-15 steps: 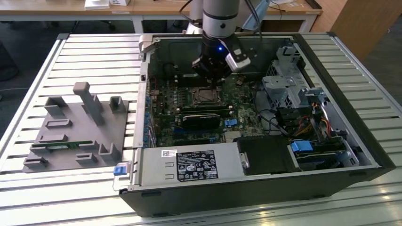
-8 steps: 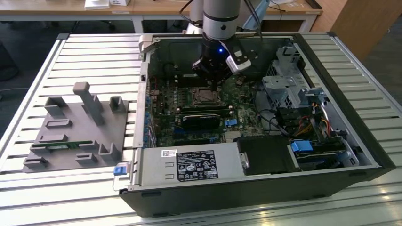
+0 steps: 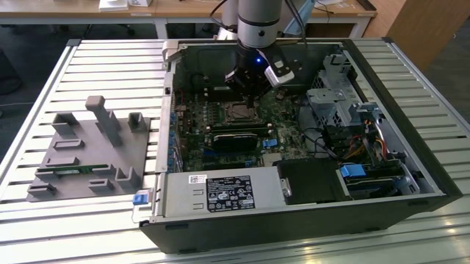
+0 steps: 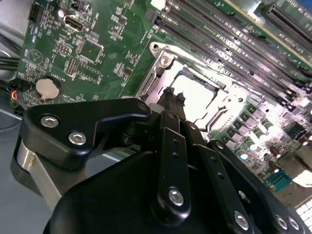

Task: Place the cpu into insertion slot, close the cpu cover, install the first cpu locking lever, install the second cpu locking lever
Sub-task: 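Install the second cpu locking lever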

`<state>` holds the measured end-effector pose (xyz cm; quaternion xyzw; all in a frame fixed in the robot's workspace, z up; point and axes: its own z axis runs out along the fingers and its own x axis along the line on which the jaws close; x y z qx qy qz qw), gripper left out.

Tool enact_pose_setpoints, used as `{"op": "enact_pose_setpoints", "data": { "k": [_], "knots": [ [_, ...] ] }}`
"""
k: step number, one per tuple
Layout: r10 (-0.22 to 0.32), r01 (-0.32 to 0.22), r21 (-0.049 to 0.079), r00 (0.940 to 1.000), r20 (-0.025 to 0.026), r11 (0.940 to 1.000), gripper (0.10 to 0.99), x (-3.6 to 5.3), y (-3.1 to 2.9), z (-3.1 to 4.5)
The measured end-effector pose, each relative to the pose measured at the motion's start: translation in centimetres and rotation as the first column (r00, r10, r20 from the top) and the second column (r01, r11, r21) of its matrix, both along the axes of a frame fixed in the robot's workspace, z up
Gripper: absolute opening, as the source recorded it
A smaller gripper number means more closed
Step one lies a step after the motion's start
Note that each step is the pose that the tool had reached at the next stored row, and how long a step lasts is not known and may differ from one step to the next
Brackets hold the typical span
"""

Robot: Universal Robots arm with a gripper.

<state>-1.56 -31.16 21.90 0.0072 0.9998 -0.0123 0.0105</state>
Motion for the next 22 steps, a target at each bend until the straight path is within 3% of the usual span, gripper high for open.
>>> {"op": "enact_pose_setpoints", "data": {
  "k": [6,16,22],
  "knots": [
    [0.000,0.000,0.000,1.0000,0.0001,1.0000,0.106,0.00,-0.60,0.00],
    [0.000,0.000,0.000,1.0000,0.0000,1.0000,0.106,0.00,-0.78,0.45],
    [0.000,0.000,0.000,1.0000,0.0000,1.0000,0.106,-0.01,-1.92,0.45]
  ]
}}
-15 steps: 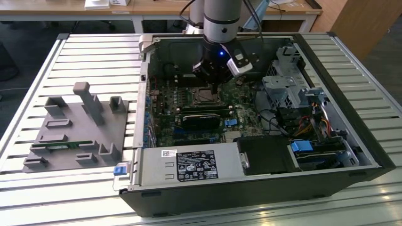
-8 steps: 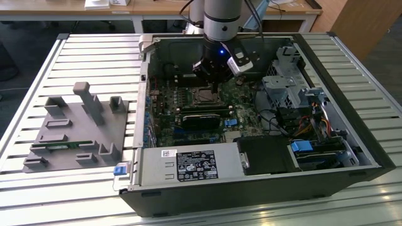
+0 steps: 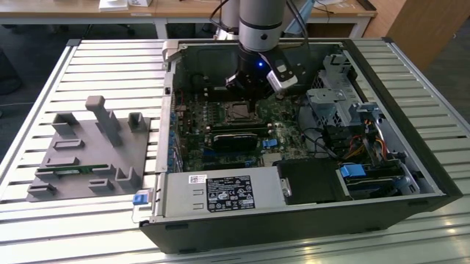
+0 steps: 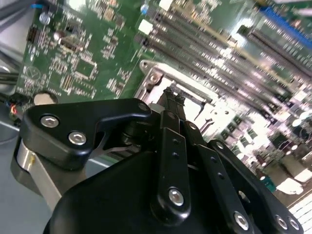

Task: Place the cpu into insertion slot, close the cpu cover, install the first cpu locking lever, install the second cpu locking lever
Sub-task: 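Install the second cpu locking lever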

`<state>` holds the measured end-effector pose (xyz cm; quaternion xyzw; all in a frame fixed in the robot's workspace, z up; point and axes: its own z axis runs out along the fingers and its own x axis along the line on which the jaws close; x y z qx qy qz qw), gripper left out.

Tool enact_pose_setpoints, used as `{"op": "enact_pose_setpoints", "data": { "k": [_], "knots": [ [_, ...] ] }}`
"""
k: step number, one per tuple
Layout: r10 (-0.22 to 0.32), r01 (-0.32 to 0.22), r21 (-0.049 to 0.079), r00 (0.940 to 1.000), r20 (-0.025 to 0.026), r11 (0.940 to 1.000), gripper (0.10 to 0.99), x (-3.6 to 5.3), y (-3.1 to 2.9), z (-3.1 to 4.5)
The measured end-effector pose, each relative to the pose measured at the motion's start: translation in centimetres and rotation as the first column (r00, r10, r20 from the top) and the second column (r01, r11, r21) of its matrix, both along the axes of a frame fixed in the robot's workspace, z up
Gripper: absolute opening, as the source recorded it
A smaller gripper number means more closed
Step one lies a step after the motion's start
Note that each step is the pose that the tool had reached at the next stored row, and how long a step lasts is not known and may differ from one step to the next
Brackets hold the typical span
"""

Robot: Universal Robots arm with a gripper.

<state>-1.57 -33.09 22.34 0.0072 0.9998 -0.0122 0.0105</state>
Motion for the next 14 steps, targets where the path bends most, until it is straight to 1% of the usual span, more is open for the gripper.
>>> {"op": "enact_pose_setpoints", "data": {
  "k": [2,3,4,6,7,8,9,14],
  "knots": [
    [0.000,0.000,0.003,1.0000,0.0000,1.0000,0.106,0.00,-0.48,0.00],
    [0.000,0.000,0.009,1.0000,-0.0002,1.0000,0.106,0.00,-0.63,0.00],
    [0.000,0.000,0.023,1.0000,-0.0014,0.9997,0.106,0.00,-0.73,0.00],
    [0.000,0.000,0.059,1.0000,-0.0043,0.9983,0.106,0.00,-0.85,0.00],
    [0.000,0.000,0.075,1.0000,-0.0046,0.9972,0.106,0.00,-0.96,0.00],
    [0.000,0.000,0.080,1.0000,-0.0047,0.9968,0.106,0.00,-1.09,0.00],
    [0.000,0.000,0.082,1.0000,-0.0046,0.9967,0.106,0.00,-1.21,0.00],
    [0.000,0.000,0.082,1.0000,-0.0050,0.9966,0.106,0.00,-1.63,0.00]
  ]
}}
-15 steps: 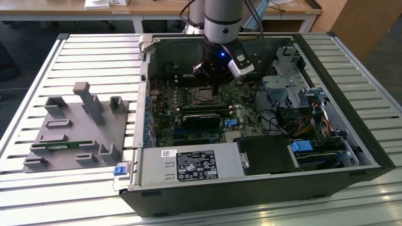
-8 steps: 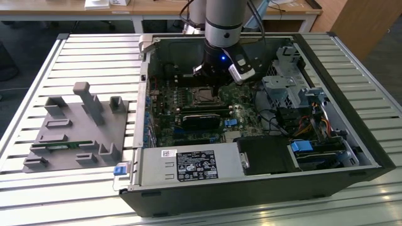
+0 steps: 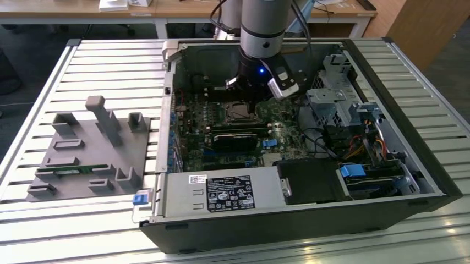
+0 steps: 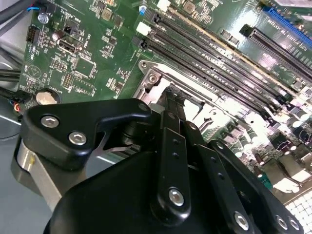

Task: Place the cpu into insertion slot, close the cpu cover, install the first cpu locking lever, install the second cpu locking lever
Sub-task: 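Install the second cpu locking lever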

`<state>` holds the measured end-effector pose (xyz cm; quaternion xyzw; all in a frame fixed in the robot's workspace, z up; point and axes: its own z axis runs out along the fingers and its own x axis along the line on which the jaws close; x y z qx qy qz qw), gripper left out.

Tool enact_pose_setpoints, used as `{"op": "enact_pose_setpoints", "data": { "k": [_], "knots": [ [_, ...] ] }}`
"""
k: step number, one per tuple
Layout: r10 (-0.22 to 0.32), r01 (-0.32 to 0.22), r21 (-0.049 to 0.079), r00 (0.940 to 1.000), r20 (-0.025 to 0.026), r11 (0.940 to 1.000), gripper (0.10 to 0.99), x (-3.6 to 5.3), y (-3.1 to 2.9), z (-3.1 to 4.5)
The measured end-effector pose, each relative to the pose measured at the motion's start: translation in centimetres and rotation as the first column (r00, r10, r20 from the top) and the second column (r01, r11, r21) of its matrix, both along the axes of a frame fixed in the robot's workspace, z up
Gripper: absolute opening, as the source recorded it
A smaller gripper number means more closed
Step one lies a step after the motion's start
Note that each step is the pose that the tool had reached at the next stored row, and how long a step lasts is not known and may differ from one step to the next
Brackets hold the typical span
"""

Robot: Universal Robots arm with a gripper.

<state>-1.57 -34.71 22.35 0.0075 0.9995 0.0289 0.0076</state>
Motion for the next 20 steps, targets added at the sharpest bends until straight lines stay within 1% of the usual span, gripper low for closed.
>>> {"op": "enact_pose_setpoints", "data": {
  "k": [1,2,4,5,9,12,16,18,20],
  "knots": [
    [0.000,0.000,0.000,1.0000,-0.0009,1.0000,0.106,0.00,-0.05,0.00],
    [0.000,0.000,0.000,1.0000,-0.0032,1.0000,0.106,0.02,-0.08,-0.01],
    [0.000,0.000,0.000,1.0000,-0.0100,1.0000,0.106,0.05,-0.15,0.00],
    [0.000,0.000,0.001,0.9999,-0.0107,1.0000,0.106,0.05,-0.19,0.00],
    [0.000,0.000,0.001,0.9999,-0.0108,1.0000,0.106,0.05,-0.26,0.00],
    [0.000,0.000,0.001,0.9999,-0.0108,1.0000,0.106,0.05,-0.42,0.00],
    [0.000,0.000,0.001,0.9999,-0.0108,1.0000,0.106,0.05,-0.97,0.00],
    [0.000,0.000,0.004,0.9999,-0.0109,1.0000,0.106,0.05,-1.23,0.00],
    [0.000,0.000,0.007,0.9999,-0.0115,1.0000,0.106,0.05,-1.37,0.00]
  ]
}}
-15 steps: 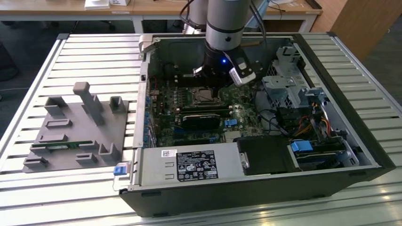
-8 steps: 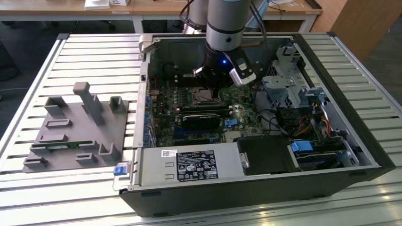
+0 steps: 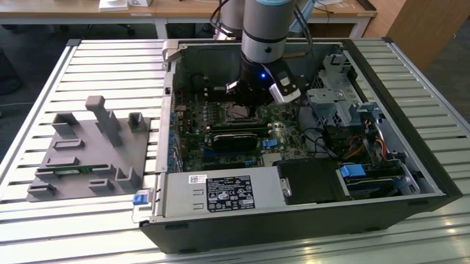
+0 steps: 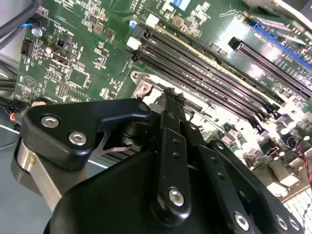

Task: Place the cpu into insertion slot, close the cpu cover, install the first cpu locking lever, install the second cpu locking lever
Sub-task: 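Install the second cpu locking lever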

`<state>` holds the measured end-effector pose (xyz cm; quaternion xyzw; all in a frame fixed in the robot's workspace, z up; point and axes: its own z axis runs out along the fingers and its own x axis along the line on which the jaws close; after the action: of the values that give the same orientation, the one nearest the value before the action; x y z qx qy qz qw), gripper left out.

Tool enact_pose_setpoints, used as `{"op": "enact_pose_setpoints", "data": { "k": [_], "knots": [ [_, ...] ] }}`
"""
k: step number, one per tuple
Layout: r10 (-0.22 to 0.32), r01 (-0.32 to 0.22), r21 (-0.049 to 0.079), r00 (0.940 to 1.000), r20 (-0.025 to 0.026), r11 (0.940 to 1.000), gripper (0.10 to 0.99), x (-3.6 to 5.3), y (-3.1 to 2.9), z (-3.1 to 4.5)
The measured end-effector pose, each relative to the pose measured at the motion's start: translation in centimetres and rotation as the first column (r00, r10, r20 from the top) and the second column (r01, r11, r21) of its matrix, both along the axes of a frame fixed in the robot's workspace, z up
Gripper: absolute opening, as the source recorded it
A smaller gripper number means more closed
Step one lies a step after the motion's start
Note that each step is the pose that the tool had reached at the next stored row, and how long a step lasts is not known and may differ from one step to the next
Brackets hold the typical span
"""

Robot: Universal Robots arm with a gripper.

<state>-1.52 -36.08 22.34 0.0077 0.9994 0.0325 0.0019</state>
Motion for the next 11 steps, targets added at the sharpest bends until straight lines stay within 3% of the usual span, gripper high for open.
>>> {"op": "enact_pose_setpoints", "data": {
  "k": [2,5,11],
  "knots": [
    [0.000,0.000,0.008,1.0000,-0.0028,1.0000,0.106,0.00,-0.07,0.01],
    [0.000,0.000,0.015,0.9999,-0.0126,0.9999,0.106,0.02,-0.22,0.01],
    [0.001,0.000,0.031,0.9999,-0.0131,0.9995,0.106,0.00,-1.24,0.01]
  ]
}}
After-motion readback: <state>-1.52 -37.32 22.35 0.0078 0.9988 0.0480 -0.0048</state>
